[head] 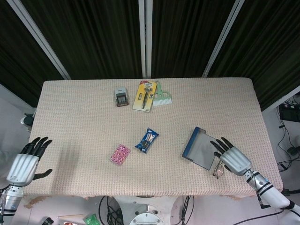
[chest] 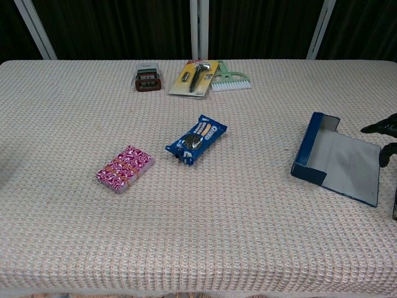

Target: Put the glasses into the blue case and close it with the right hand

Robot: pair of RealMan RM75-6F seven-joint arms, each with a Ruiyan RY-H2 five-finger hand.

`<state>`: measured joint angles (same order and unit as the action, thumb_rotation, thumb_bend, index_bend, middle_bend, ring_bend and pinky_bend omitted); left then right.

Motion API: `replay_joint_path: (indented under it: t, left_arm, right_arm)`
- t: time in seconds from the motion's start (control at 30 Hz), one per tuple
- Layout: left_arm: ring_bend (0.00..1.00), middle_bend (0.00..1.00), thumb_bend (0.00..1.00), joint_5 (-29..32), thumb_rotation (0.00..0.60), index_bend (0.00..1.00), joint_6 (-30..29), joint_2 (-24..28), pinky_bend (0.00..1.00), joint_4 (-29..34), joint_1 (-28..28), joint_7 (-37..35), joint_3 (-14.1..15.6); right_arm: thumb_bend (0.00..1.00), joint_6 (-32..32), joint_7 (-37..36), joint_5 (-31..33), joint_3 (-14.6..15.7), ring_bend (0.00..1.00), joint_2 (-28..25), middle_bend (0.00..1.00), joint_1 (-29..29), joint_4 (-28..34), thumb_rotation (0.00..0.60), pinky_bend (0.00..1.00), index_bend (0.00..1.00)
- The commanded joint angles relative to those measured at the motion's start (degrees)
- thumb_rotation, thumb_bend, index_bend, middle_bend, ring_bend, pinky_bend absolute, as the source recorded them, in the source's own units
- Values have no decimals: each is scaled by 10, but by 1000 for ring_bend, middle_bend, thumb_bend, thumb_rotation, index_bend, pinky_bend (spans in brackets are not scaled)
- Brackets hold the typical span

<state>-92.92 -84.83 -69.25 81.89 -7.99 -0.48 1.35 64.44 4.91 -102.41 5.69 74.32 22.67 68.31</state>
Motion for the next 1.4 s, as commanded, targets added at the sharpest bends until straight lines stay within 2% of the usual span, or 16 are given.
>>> replay_joint_path:
  t: [0.03,0.5,0.83,1.3,1.4]
  left_arm:
    - [68,85,0,1,585,106,1,0,193,-1,0,-1,0]
    - [68,85,0,2,585,106,1,1,193,-1,-1,-2,0]
    - [68,85,0,3,586,106,5,1,193,0,-1,-2,2]
    - [68,85,0,6,586,106,7,1,193,-2,0,-2,2]
    - [68,85,0,6,585,106,7,0,193,-3,0,-2,2]
  right_arm:
    - [176,4,-4,1,2,0,4,0,1,-6,600,0,406]
    - [212,3,-9,8,12,0,14,0,8,-19,600,0,471]
    - [319,1,-6,11,19,0,21,0,11,-29,600,0,512]
    - [333,3,-7,18,24,0,28,0,11,-36,600,0,579]
    - [403,0,-11,20,26,0,29,0,12,-36,600,0,597]
